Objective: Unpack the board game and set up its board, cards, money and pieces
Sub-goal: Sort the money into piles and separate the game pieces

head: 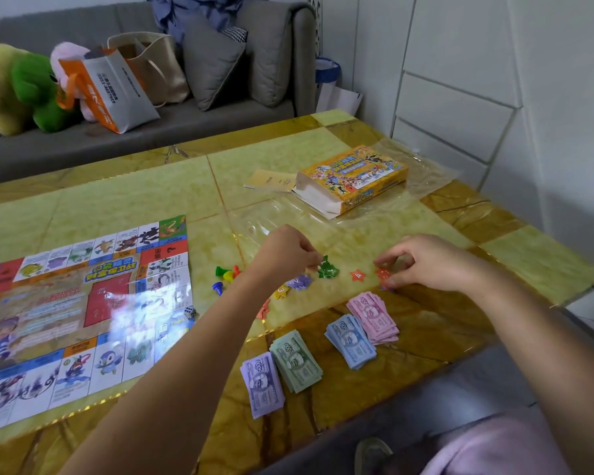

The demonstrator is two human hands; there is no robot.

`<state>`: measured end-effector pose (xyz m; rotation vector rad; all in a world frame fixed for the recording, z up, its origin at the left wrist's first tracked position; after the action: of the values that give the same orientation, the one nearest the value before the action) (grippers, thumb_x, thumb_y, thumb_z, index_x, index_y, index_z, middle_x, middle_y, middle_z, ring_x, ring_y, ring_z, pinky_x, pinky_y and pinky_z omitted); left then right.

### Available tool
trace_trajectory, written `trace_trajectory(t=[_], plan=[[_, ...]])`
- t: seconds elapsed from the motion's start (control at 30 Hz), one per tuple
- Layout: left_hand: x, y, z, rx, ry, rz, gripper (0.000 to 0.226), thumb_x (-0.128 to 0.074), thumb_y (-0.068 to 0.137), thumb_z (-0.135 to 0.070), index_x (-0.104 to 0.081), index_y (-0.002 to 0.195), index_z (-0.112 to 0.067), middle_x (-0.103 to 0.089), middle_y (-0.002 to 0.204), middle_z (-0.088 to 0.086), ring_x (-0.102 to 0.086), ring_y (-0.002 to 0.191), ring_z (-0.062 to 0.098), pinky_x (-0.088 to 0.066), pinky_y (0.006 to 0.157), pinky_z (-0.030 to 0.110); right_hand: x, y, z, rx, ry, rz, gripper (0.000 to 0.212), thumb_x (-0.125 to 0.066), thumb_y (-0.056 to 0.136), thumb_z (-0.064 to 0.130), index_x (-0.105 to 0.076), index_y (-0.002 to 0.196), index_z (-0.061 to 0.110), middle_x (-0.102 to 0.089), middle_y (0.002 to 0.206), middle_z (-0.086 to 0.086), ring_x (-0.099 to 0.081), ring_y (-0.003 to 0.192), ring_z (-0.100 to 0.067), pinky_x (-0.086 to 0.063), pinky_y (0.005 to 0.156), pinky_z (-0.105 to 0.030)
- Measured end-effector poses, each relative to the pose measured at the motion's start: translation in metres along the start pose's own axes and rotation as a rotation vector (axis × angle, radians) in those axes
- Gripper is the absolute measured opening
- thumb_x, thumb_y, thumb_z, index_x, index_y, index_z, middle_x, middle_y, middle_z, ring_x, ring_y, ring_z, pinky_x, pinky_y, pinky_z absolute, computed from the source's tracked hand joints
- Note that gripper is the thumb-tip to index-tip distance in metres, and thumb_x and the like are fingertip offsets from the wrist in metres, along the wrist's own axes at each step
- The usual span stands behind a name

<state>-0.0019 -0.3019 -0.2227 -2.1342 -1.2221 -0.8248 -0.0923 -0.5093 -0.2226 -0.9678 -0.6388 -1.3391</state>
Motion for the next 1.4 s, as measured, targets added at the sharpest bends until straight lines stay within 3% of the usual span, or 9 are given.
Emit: trace_trajectory(t=[0.2,0.37,0.53,0.67,0.8,0.93,1.0,1.2,1.4], plan=[[-0.008,0.001,-0.008,0.001,0.132,-0.005,0.018,-0.07,0.084,-0.022,-0.074,0.085,-0.004,-0.063,0.064,-0.002,-0.051,0.05,0.006,-0.034,0.039,0.012,-0.001,0.003,-0.001,-0.029,-0.004,-0.038,0.035,-0.081,0.072,0.024,-0.071,0.106,0.028,-0.063,0.102,0.008,-0.058,0.086,-0.007,-0.049,0.076,-0.027],[-0.013,-0.005,-0.016,-0.069,0.228,-0.103,0.02,-0.071,0.084,-0.024,-0.07,0.097,-0.009,-0.067,0.092,0.003,-0.063,0.082,0.019,-0.047,0.064,0.026,-0.002,0.008,0.001,-0.046,-0.007,-0.065,0.02,-0.083,0.07,0.022,-0.072,0.086,0.027,-0.064,0.092,0.007,-0.058,0.081,-0.008,-0.042,0.06,-0.023],[-0.035,-0.019,-0.04,-0.37,0.367,0.071,0.023,-0.057,0.093,-0.021,-0.069,0.112,-0.021,-0.068,0.111,-0.003,-0.062,0.097,0.015,-0.049,0.079,0.027,-0.002,0.009,0.007,-0.074,-0.03,-0.043,0.013,-0.081,0.073,0.017,-0.07,0.079,0.022,-0.06,0.078,0.01,-0.057,0.075,-0.009,-0.038,0.056,-0.021],[-0.047,-0.014,-0.036,-0.375,0.485,0.08,0.028,-0.055,0.095,-0.022,-0.065,0.12,-0.022,-0.062,0.121,0.0,-0.056,0.111,0.02,-0.049,0.089,0.036,-0.003,0.009,0.003,-0.106,-0.01,-0.04,0.012,-0.078,0.077,0.019,-0.066,0.074,0.018,-0.063,0.068,0.006,-0.059,0.061,-0.008,-0.04,0.054,-0.022],[-0.043,-0.007,-0.034,-0.379,0.533,0.043,0.027,-0.061,0.091,-0.033,-0.067,0.115,-0.022,-0.062,0.117,0.001,-0.049,0.112,0.02,-0.043,0.083,0.031,-0.003,0.007,-0.007,-0.086,0.041,-0.076,0.016,-0.07,0.084,0.01,-0.063,0.073,0.02,-0.066,0.07,0.002,-0.063,0.058,-0.013,-0.05,0.058,-0.025],[-0.043,0.001,-0.038,-0.37,0.52,0.064,0.024,-0.067,0.086,-0.034,-0.071,0.107,-0.021,-0.064,0.109,0.0,-0.051,0.108,0.018,-0.039,0.075,0.027,0.001,0.003,-0.011,0.043,-0.04,0.045,0.032,-0.071,0.083,0.011,-0.067,0.104,0.034,-0.055,0.1,0.01,-0.057,0.086,-0.01,-0.049,0.08,-0.029],[-0.042,0.005,-0.04,-0.36,0.519,0.082,0.024,-0.069,0.085,-0.033,-0.072,0.106,-0.021,-0.066,0.107,0.001,-0.054,0.105,0.018,-0.039,0.074,0.026,0.0,0.002,-0.012,0.075,-0.095,0.082,0.039,-0.073,0.08,0.014,-0.067,0.111,0.037,-0.05,0.105,0.01,-0.053,0.09,-0.011,-0.047,0.084,-0.031],[-0.041,0.011,-0.045,-0.335,0.514,0.166,0.02,-0.072,0.083,-0.028,-0.074,0.1,-0.019,-0.069,0.103,0.001,-0.062,0.097,0.02,-0.04,0.069,0.026,0.002,-0.003,-0.014,0.097,-0.06,-0.029,0.019,-0.081,0.072,0.022,-0.074,0.085,0.034,-0.057,0.091,0.009,-0.051,0.076,-0.002,-0.046,0.072,-0.028],[-0.05,0.006,-0.045,-0.358,0.547,0.096,0.016,-0.066,0.087,-0.026,-0.074,0.1,-0.021,-0.07,0.103,0.0,-0.063,0.096,0.02,-0.05,0.072,0.03,-0.007,-0.019,-0.021,0.122,-0.134,-0.115,0.019,-0.077,0.077,0.03,-0.077,0.096,0.027,-0.062,0.09,0.006,-0.058,0.083,-0.012,-0.047,0.075,-0.032]])
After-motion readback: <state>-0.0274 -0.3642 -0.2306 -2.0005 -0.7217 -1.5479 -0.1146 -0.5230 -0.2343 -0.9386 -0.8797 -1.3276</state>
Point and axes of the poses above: each hand's wrist, its own y-axis towards the middle knuckle, its own x-axis out of the back of the hand, z = x × y, the point moved 1 cm from there along y, towards the middle knuckle
